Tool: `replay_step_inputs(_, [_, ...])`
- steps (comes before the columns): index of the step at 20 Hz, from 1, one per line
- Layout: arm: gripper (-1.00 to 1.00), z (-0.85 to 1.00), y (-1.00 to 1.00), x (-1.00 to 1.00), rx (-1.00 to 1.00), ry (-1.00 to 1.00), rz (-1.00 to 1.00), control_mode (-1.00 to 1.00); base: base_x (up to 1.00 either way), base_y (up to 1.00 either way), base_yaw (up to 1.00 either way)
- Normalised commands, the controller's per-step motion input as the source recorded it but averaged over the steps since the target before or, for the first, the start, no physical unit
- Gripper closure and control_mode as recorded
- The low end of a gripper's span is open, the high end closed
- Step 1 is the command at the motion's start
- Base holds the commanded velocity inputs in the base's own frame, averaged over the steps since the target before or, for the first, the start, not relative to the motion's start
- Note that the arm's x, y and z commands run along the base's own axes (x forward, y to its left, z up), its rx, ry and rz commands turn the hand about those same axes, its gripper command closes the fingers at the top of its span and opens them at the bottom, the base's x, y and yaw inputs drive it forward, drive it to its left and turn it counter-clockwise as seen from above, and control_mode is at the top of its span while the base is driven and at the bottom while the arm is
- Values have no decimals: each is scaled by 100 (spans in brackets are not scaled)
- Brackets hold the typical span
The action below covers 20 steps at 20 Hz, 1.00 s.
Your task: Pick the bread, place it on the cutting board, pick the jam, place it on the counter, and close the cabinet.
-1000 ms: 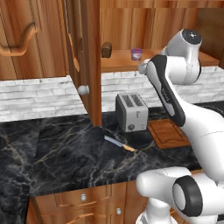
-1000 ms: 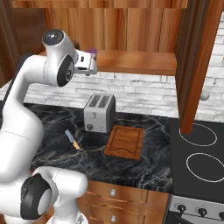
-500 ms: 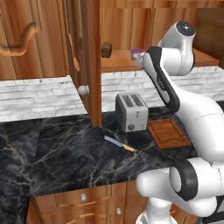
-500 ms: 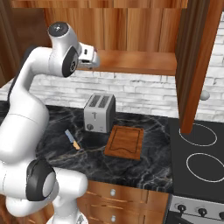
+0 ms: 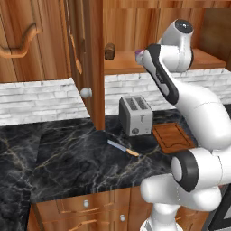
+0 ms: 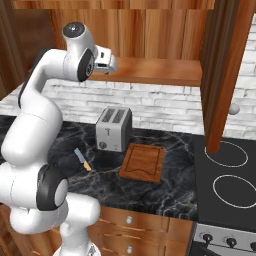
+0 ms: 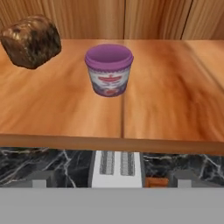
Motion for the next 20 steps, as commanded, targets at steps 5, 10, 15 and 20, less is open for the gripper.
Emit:
replay_step_inputs(5, [-100,0,0,35,0,0,0,-100,0,0,0])
replay_step_inputs(10, [-100,0,0,39,0,0,0,-100,0,0,0])
replay_step_inputs(15, [-100,0,0,31,0,0,0,-100,0,0,0])
replay_step_inputs(20, [-100,0,0,29,0,0,0,-100,0,0,0])
